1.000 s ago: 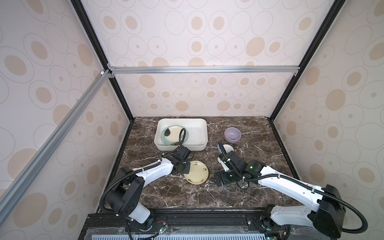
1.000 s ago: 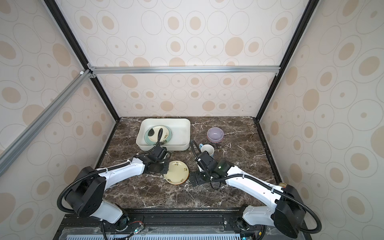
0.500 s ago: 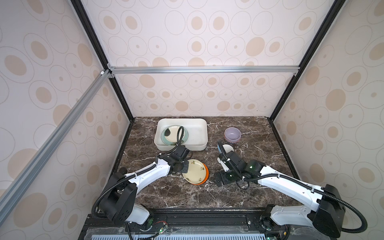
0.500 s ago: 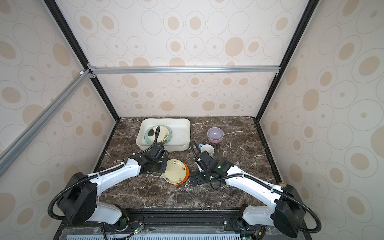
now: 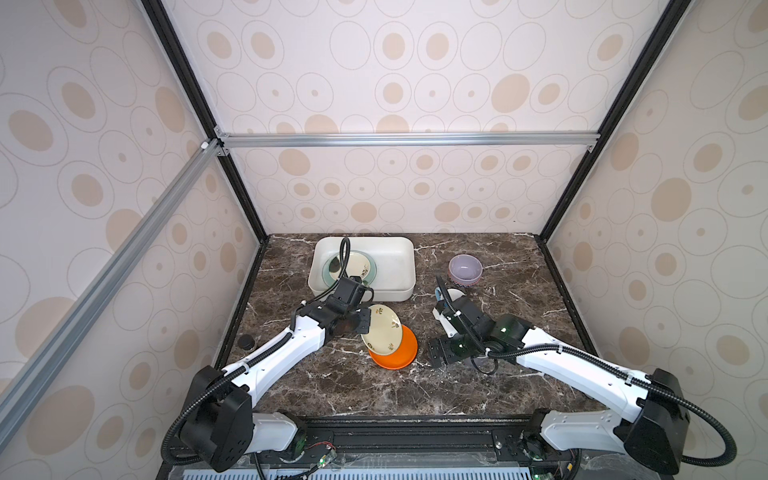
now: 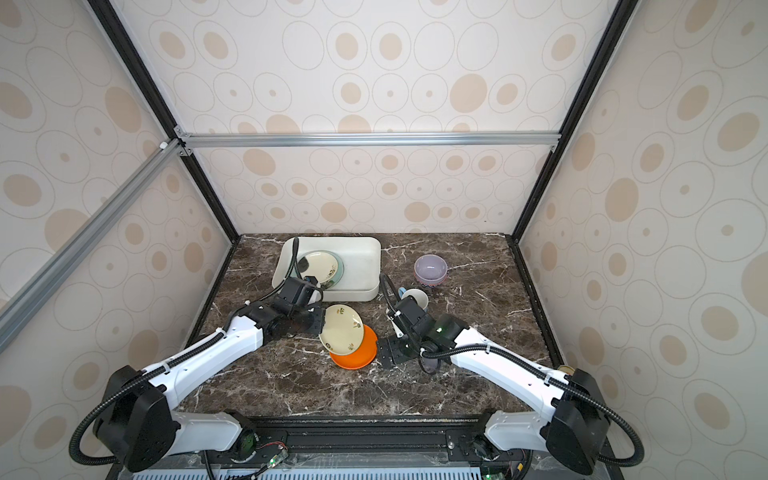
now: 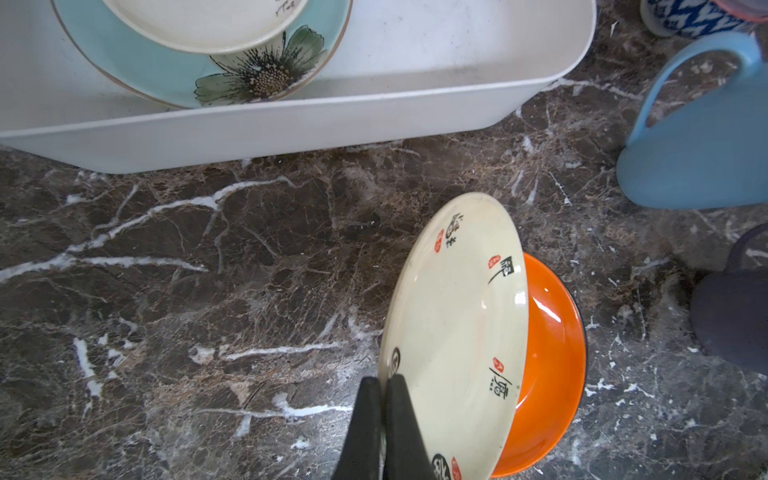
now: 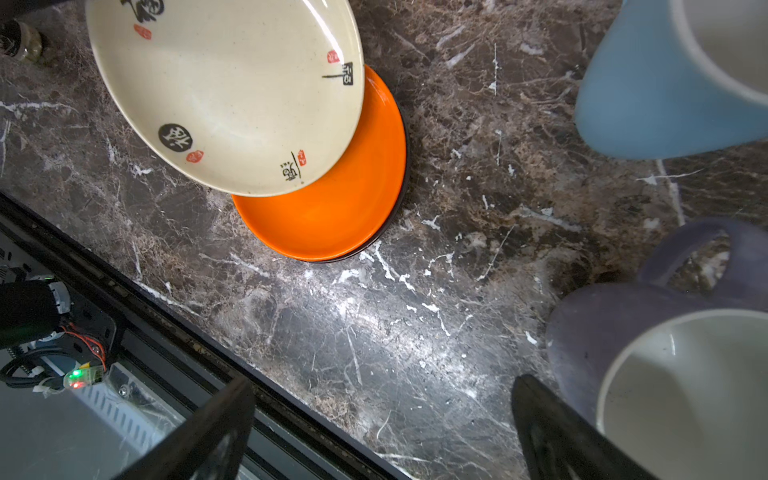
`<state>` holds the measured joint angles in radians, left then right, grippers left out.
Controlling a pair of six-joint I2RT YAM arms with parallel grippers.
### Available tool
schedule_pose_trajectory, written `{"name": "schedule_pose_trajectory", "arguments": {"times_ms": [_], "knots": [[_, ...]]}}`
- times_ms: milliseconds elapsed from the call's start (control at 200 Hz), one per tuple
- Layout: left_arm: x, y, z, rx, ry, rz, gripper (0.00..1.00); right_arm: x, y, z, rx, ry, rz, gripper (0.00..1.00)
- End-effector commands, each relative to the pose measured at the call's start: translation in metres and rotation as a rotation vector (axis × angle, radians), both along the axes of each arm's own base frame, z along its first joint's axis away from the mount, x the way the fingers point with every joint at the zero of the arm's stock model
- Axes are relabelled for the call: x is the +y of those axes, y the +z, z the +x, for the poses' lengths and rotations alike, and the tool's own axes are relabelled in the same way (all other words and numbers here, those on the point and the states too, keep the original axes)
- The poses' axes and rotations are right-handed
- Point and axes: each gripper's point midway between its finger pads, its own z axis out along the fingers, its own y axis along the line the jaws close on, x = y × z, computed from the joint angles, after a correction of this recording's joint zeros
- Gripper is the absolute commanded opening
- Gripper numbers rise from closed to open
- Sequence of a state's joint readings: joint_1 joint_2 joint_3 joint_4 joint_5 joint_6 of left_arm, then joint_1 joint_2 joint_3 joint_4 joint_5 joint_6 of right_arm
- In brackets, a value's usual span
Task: Place the mixed dishes into the plastic bin
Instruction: 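Lift the character plate off the orange plate and carry it to the bin, then lower the character plate into the bin while the right gripper moves toward the mugs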
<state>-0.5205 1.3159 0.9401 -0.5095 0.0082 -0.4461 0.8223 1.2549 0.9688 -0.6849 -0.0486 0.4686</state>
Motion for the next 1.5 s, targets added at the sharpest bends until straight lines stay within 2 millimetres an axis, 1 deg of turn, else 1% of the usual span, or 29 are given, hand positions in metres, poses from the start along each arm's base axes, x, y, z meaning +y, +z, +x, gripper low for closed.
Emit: {"name": "schedule_pose_trajectory", "arguments": {"times_ms": [0,150,475,665,785,955,1110,1180,1345,1495], "knots": [[-0.005,0.027,0.007,-0.054,-0.024,-0.046,0.00,-0.003,0.004,0.003,-0.002,-0.003,-0.016,1.00],[-0.006,0.032,0.006,-0.059,-0.029,-0.064,0.00,-0.002,0.004,0.003,-0.001,-0.003,-0.015,1.00],[-0.008,0.066,0.017,-0.123,-0.030,-0.100,0.00,-0.001,0.014,0.006,-0.018,0.000,-0.008,1.00],[-0.010,0.086,0.029,-0.158,-0.028,-0.120,0.00,0.000,0.025,0.011,-0.045,0.001,-0.003,1.00],[-0.009,0.098,0.042,-0.180,-0.024,-0.126,0.00,0.001,0.034,0.016,-0.061,0.004,-0.007,1.00],[0.004,0.113,0.070,-0.210,0.013,-0.146,0.00,0.002,0.049,0.026,-0.079,0.001,0.001,1.00],[0.027,0.121,0.103,-0.232,0.072,-0.170,0.00,0.003,0.060,0.036,-0.086,0.003,0.005,1.00],[0.036,0.122,0.118,-0.237,0.095,-0.178,0.00,0.003,0.063,0.041,-0.087,0.002,0.006,1.00],[0.064,0.107,0.154,-0.224,0.174,-0.170,0.00,0.006,0.067,0.055,-0.074,0.002,0.013,1.00],[0.078,0.088,0.184,-0.194,0.210,-0.169,0.00,0.010,0.070,0.070,-0.066,0.004,0.020,1.00]]}}
